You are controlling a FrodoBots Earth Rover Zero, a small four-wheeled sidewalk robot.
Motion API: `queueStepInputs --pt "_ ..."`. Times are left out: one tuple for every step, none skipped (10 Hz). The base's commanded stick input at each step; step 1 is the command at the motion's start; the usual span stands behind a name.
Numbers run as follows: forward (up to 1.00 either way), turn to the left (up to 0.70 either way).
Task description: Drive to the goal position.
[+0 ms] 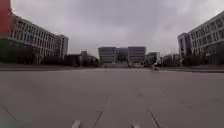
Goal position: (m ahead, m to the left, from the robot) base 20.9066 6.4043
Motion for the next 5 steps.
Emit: queueStepInputs --pt "0.70 0.00" --pt "0.70 0.00" --pt "0.70 0.00" --pt "0.70 0.00" --pt "0.70 0.00"
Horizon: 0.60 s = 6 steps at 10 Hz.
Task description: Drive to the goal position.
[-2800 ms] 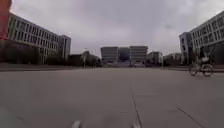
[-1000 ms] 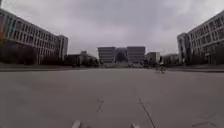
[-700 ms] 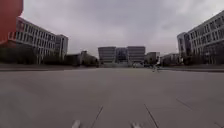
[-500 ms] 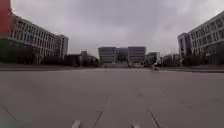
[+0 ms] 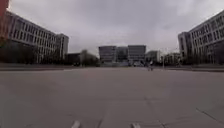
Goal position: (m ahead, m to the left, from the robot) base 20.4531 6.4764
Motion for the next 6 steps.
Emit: queueStepInputs --pt "0.70 0.00" --pt "0.70 0.00" --pt "0.70 0.00" --pt "0.70 0.00" --pt "0.70 0.00" --pt "0.70 0.00"
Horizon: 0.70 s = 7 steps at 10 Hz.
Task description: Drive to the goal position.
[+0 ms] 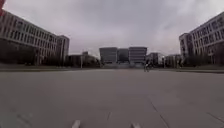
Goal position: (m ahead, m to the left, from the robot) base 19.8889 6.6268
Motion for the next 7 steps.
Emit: queueStepInputs --pt "0.70 0.00" --pt "0.70 0.00" --pt "0.70 0.00" --pt "0.70 -0.01" --pt "0.70 -0.08" --pt "0.70 -0.21" --pt "0.70 -0.17"
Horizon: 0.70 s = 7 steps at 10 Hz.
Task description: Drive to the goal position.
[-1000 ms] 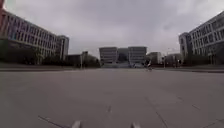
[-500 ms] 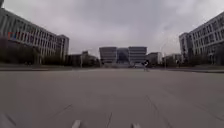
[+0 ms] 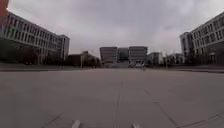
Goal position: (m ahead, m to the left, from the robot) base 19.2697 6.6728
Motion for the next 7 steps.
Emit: queueStepInputs --pt "0.70 0.00" --pt "0.70 0.00" --pt "0.70 0.00" --pt "0.70 0.00" --pt "0.70 0.00" --pt "0.70 0.00" --pt "0.70 0.00"
